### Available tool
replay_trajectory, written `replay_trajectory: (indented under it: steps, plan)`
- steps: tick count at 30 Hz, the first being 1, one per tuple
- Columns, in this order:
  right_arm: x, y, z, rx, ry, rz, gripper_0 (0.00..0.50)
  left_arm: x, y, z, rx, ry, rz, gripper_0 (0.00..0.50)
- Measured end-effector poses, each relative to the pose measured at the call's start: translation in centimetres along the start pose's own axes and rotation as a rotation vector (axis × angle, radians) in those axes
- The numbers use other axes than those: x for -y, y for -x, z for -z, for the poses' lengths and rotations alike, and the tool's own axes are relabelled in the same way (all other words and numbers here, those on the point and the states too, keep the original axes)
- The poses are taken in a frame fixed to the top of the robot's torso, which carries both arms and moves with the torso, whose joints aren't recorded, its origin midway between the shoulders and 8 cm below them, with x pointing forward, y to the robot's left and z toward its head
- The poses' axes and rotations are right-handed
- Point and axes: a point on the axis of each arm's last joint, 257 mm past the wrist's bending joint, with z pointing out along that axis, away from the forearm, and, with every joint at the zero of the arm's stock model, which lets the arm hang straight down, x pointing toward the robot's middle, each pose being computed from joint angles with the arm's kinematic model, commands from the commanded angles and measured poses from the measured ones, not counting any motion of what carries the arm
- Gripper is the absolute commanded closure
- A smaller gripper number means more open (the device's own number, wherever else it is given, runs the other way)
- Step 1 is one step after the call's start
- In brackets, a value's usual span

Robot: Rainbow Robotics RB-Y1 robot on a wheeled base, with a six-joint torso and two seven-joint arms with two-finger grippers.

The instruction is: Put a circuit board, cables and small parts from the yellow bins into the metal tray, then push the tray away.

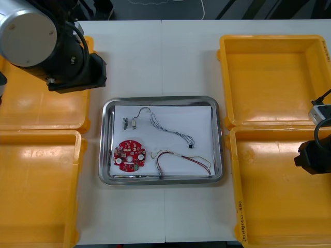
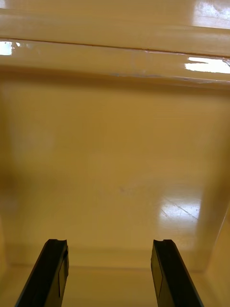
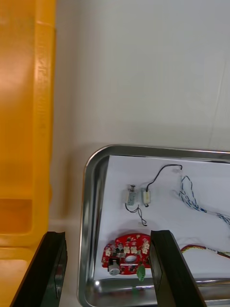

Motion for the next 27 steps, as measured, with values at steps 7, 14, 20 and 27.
replay_trajectory:
  steps: [7,14,20,27]
  plan:
    - [0.0,0.0,0.0,0.0,0.0,0.0,0.0,-3.5,0.9,1.2,-0.015,0.03,0.028,0.0]
    - [0.0,0.0,0.0,0.0,0.0,0.0,0.0,-7.6,2.0,2.5,-0.042,0.057,0.091,0.0]
    - [0.0,0.0,0.0,0.0,0.0,0.0,0.0,-11.3,2.8,3.7,-0.032,0.079,0.05,0.0]
    - [0.0,0.0,0.0,0.0,0.0,0.0,0.0,-15.5,1.6,4.0,-0.029,0.07,-0.046,0.0]
